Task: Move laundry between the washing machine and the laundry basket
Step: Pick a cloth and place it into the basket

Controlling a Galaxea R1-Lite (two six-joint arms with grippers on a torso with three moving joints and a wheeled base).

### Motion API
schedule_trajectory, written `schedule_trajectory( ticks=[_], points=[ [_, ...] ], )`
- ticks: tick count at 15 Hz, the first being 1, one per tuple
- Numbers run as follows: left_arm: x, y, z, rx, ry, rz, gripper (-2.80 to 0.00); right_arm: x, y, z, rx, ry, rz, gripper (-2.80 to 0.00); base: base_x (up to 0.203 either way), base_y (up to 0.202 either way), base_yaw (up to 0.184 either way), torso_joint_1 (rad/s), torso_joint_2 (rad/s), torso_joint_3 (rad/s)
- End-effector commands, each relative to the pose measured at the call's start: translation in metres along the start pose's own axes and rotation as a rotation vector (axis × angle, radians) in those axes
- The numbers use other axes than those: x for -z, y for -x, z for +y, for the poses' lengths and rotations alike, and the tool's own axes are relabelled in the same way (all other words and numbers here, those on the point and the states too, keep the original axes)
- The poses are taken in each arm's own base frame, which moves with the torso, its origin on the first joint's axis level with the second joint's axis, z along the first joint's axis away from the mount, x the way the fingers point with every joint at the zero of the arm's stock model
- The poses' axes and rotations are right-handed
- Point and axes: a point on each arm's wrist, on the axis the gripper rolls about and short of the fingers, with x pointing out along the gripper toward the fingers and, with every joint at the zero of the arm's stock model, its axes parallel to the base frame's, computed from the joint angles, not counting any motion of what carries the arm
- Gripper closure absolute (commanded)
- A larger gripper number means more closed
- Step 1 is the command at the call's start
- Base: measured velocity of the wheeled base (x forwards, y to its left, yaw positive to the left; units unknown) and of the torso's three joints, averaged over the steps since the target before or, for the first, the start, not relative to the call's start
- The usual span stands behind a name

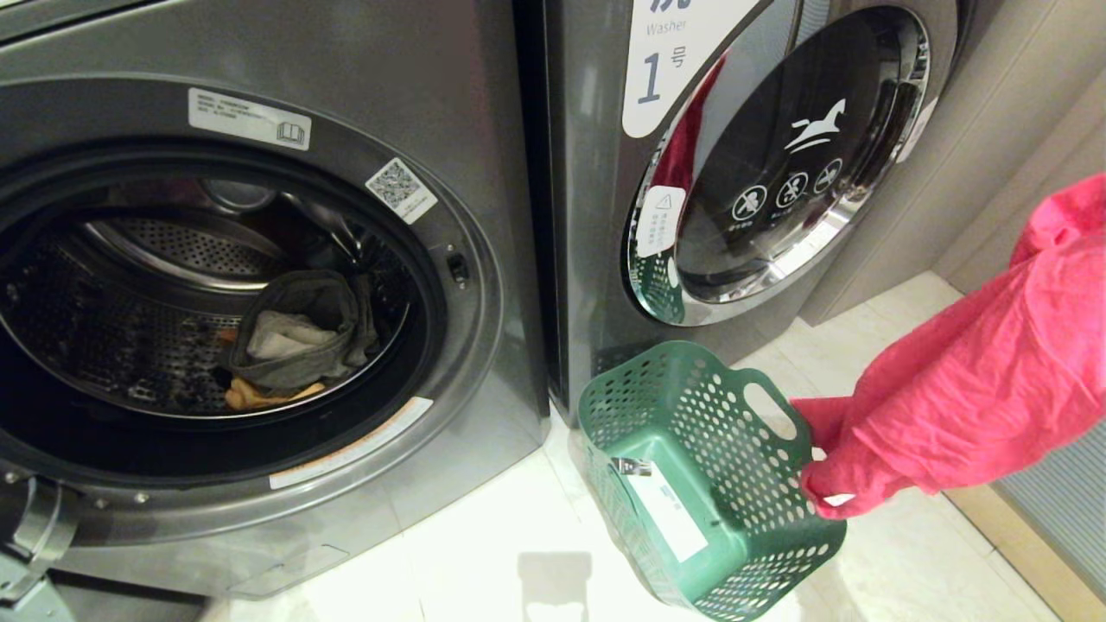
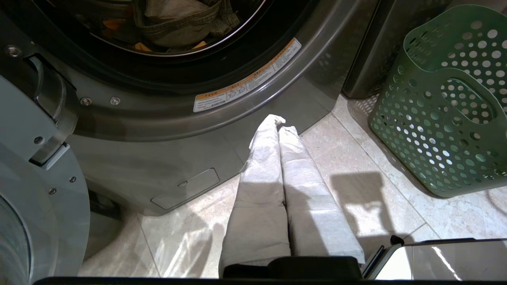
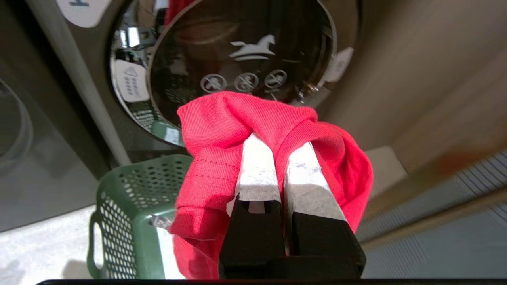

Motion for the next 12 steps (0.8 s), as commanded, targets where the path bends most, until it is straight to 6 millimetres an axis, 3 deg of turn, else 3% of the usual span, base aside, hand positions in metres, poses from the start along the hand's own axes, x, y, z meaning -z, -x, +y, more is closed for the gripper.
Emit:
schedule_trajectory(
  ticks=[1,7,12],
  points=[
    [0.0,0.0,0.0,0.0,-0.001,-0.001,0.0,0.003,-0.025,0.003,-0.027,0.004,0.029,0.0,0.0,0.0,0.0,0.0,0.0,0.0],
    [0.0,0.0,0.0,0.0,-0.001,0.0,0.0,-0.027,-0.053,0.003,-0.084,0.037,-0.08,0.0,0.0,0.0,0.0,0.0,0.0,0.0],
    [0.0,0.0,0.0,0.0,-0.001,-0.001,0.0,-0.032,-0.061,0.021,-0.255,0.002,-0.105,0.0,0.0,0.0,0.0,0.0,0.0,0.0]
  ],
)
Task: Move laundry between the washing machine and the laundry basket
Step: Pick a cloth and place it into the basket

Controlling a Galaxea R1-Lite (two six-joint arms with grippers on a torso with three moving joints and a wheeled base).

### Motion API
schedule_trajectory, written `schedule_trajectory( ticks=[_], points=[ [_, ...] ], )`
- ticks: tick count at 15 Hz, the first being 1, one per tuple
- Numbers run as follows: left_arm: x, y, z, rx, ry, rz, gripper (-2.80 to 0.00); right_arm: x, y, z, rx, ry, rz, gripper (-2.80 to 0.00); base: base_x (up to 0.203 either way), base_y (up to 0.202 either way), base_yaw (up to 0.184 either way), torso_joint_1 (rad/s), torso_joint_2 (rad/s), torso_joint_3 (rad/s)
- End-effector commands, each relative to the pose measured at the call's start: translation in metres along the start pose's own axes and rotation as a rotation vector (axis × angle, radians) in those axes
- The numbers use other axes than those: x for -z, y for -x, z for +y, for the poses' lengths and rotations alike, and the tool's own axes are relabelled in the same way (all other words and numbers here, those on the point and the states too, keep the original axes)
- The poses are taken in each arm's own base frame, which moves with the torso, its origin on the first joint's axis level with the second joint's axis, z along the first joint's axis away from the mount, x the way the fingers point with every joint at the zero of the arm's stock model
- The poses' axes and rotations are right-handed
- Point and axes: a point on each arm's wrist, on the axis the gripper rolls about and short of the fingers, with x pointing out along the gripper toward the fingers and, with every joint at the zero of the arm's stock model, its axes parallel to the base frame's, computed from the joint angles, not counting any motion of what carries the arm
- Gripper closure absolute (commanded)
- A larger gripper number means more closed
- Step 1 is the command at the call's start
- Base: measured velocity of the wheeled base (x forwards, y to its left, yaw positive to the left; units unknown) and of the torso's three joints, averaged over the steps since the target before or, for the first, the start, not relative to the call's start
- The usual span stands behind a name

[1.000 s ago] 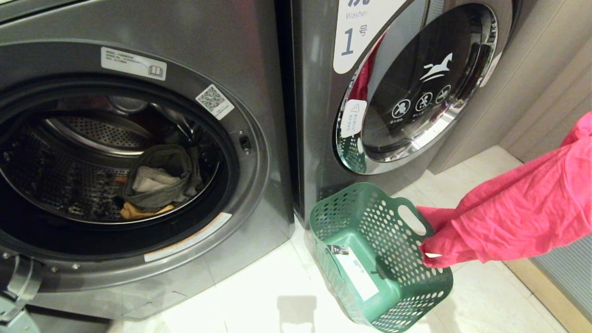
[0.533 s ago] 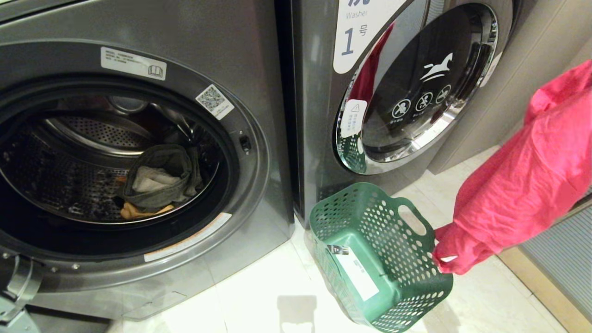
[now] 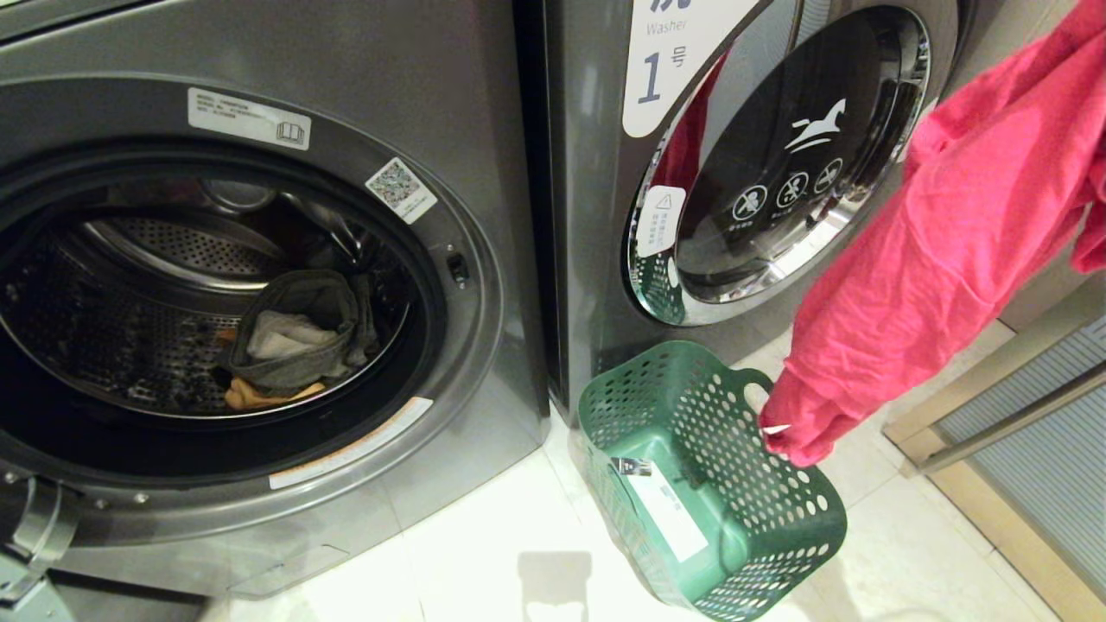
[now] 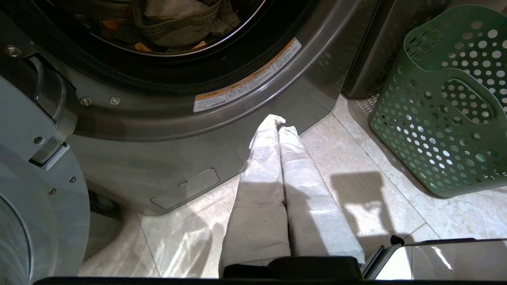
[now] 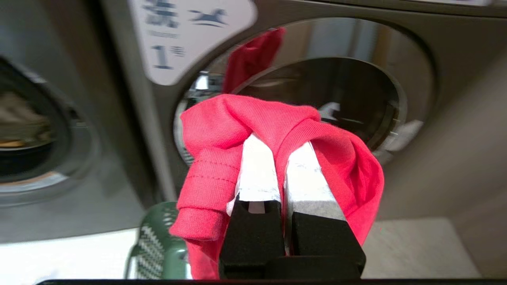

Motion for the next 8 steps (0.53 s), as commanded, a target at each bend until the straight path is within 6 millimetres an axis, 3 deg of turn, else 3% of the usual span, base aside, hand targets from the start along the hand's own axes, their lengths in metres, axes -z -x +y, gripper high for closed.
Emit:
schedule_trajectory(
  ticks=[1,4,8],
  points=[
    [0.0,0.0,0.0,0.0,0.0,-0.001,0.0,0.004,-0.009,0.006,-0.047,-0.006,0.017,0.0,0.0,0.0,0.0,0.0,0.0,0.0],
    [0.0,0.0,0.0,0.0,0.001,-0.001,0.0,0.013,-0.021,0.014,-0.102,-0.018,0.051,0.0,0.0,0.0,0.0,0.0,0.0,0.0],
    [0.0,0.0,0.0,0.0,0.0,-0.001,0.0,0.039,-0.039,0.029,-0.164,-0.029,0.151,0.0,0.0,0.0,0.0,0.0,0.0,0.0]
  ],
)
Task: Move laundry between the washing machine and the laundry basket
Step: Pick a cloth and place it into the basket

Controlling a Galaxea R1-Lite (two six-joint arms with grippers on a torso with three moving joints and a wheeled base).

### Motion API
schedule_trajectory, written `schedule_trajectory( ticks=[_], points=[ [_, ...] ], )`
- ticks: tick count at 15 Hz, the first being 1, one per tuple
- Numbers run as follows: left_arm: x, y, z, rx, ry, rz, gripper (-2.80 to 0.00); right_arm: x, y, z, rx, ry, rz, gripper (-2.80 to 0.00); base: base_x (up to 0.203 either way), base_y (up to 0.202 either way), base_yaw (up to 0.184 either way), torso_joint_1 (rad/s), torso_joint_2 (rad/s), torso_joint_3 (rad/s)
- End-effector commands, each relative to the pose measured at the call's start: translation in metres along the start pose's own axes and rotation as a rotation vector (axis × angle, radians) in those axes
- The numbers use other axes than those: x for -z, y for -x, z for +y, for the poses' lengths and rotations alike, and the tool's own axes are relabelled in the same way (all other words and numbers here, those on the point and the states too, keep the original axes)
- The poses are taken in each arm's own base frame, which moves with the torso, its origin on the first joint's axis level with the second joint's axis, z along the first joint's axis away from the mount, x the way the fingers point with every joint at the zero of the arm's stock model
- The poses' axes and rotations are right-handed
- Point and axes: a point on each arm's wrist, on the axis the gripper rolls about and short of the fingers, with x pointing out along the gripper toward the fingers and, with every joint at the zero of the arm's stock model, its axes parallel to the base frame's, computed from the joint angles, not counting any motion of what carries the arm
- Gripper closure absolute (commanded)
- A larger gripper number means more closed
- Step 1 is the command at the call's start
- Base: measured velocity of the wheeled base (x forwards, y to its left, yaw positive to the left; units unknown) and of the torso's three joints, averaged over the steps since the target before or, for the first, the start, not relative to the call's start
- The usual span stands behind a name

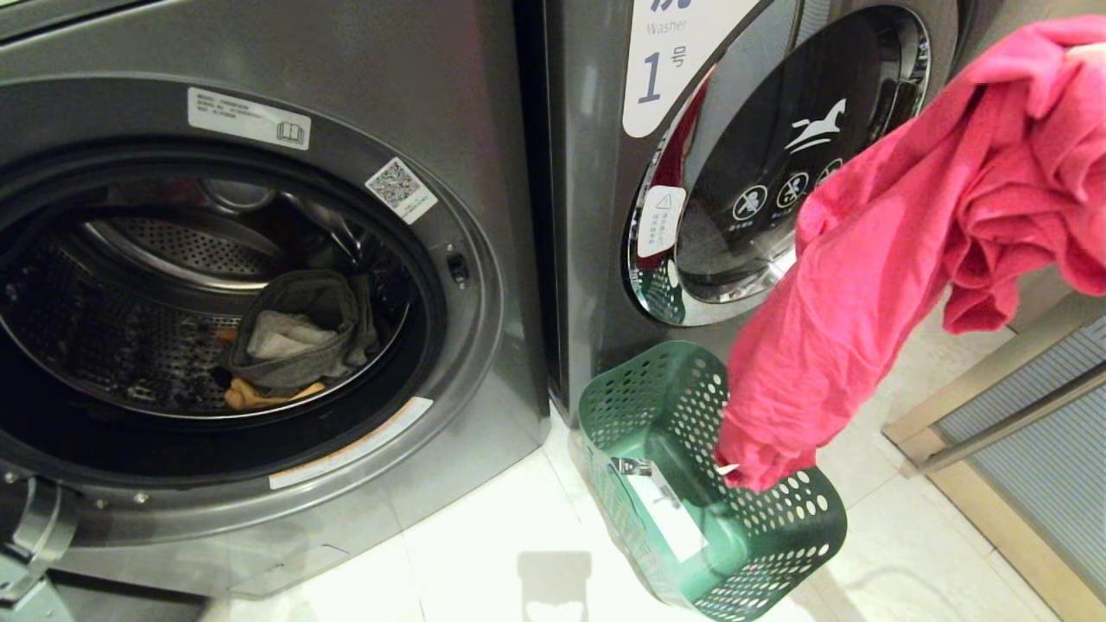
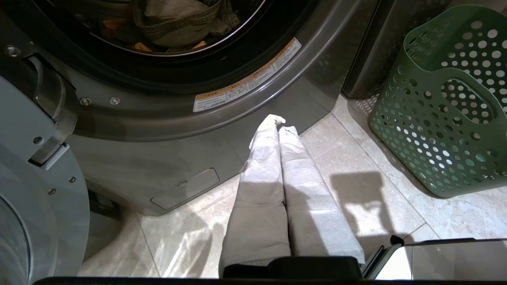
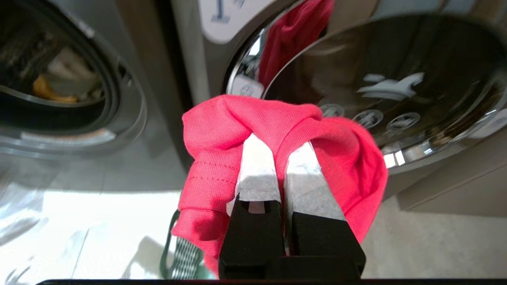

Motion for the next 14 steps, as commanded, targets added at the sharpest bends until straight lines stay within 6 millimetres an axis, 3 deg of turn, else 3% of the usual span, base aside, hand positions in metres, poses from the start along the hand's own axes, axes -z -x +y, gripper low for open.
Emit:
schedule_trajectory(
  ticks=[1,8,14],
  points=[
    [0.0,0.0,0.0,0.0,0.0,-0.002,0.0,0.013,-0.012,0.004,-0.018,0.0,0.052,0.0,0.0,0.0,0.0,0.0,0.0,0.0],
    [0.0,0.0,0.0,0.0,0.0,-0.002,0.0,0.085,-0.06,0.025,-0.047,-0.02,0.12,0.0,0.0,0.0,0.0,0.0,0.0,0.0],
    [0.0,0.0,0.0,0.0,-0.001,-0.001,0.0,0.141,-0.058,0.058,-0.167,-0.06,0.25,0.0,0.0,0.0,0.0,0.0,0.0,0.0]
  ],
)
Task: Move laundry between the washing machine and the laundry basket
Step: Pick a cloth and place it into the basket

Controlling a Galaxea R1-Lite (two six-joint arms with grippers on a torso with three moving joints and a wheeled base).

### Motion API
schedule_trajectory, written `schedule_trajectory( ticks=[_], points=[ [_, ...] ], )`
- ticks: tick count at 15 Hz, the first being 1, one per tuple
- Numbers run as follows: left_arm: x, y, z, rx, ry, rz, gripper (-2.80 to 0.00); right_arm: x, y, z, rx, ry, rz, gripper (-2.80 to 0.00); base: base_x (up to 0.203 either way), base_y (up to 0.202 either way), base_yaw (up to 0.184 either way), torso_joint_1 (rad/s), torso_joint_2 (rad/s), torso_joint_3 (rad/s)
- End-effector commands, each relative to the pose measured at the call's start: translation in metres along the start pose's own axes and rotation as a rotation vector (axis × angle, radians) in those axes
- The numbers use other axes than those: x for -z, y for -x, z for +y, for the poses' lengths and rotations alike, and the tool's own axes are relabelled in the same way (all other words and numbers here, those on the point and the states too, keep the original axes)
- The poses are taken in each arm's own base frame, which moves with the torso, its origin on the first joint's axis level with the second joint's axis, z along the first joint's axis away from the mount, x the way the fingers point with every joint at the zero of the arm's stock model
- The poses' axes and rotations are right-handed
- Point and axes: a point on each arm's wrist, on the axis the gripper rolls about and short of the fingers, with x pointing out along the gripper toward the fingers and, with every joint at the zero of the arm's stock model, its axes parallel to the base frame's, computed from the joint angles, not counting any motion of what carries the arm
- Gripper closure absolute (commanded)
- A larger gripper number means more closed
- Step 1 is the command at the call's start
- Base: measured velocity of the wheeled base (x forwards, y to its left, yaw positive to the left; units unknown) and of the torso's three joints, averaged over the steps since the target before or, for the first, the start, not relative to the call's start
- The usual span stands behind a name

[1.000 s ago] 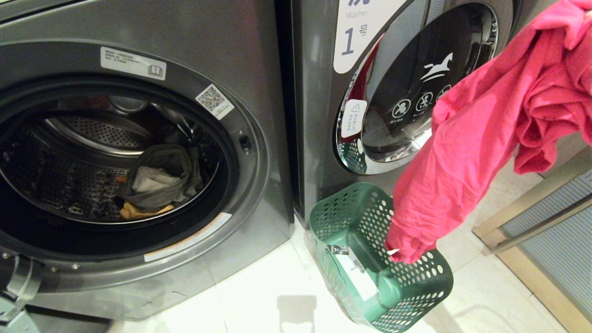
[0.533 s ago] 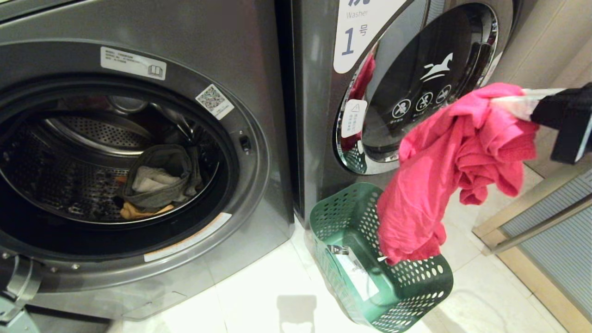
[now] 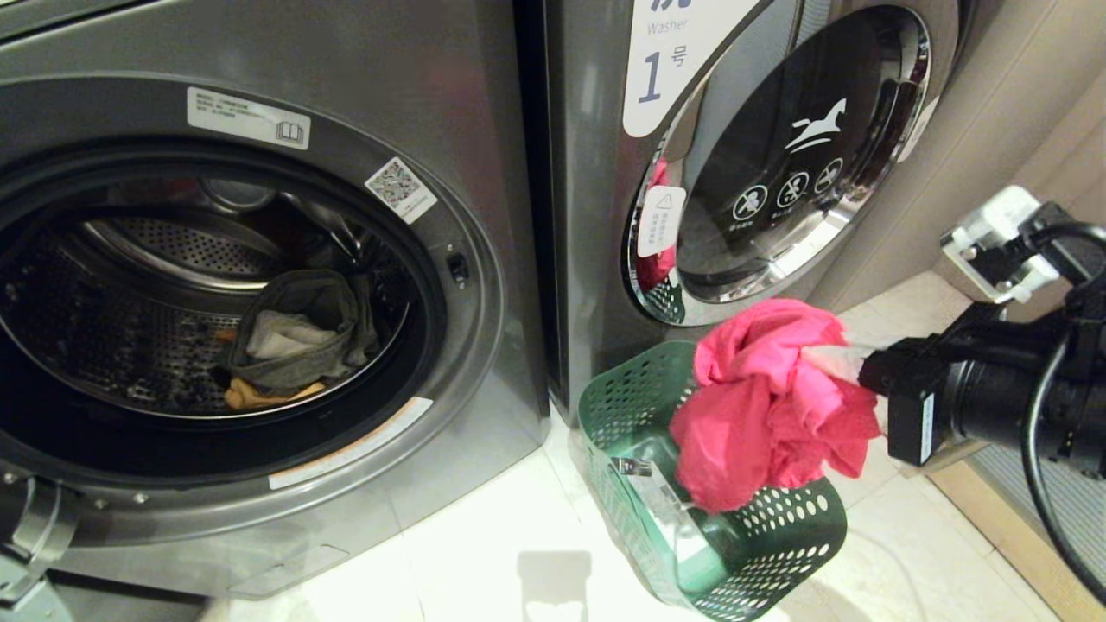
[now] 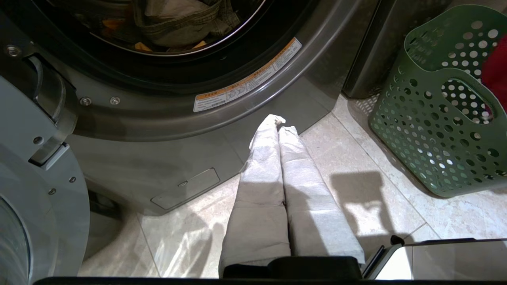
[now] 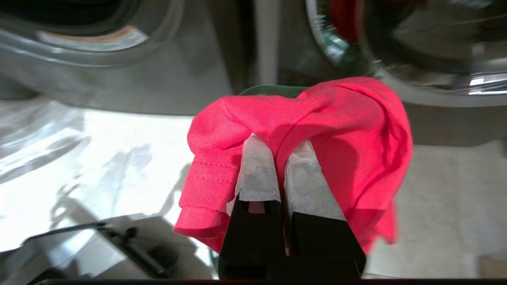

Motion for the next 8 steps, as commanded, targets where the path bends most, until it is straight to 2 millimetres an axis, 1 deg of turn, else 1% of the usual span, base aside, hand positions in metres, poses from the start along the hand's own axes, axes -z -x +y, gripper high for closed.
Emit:
schedule_trajectory(
  ticks=[1,3,6,7,8],
  points=[
    [0.0,0.0,0.0,0.0,0.0,0.0,0.0,0.009,-0.001,0.011,-0.047,-0.01,0.015,0.0,0.0,0.0,0.0,0.0,0.0,0.0],
    [0.0,0.0,0.0,0.0,0.0,-0.002,0.0,0.019,-0.006,0.018,-0.078,-0.041,0.052,0.0,0.0,0.0,0.0,0.0,0.0,0.0],
    [0.0,0.0,0.0,0.0,0.0,-0.002,0.0,0.039,-0.008,0.021,-0.079,-0.05,0.118,0.0,0.0,0.0,0.0,0.0,0.0,0.0],
    [0.0,0.0,0.0,0.0,0.0,0.0,0.0,0.045,-0.007,0.021,-0.071,-0.059,0.119,0.0,0.0,0.0,0.0,0.0,0.0,0.0],
    [0.0,0.0,0.0,0.0,-0.001,-0.001,0.0,0.046,-0.007,0.02,-0.055,-0.067,0.086,0.0,0.0,0.0,0.0,0.0,0.0,0.0]
  ],
)
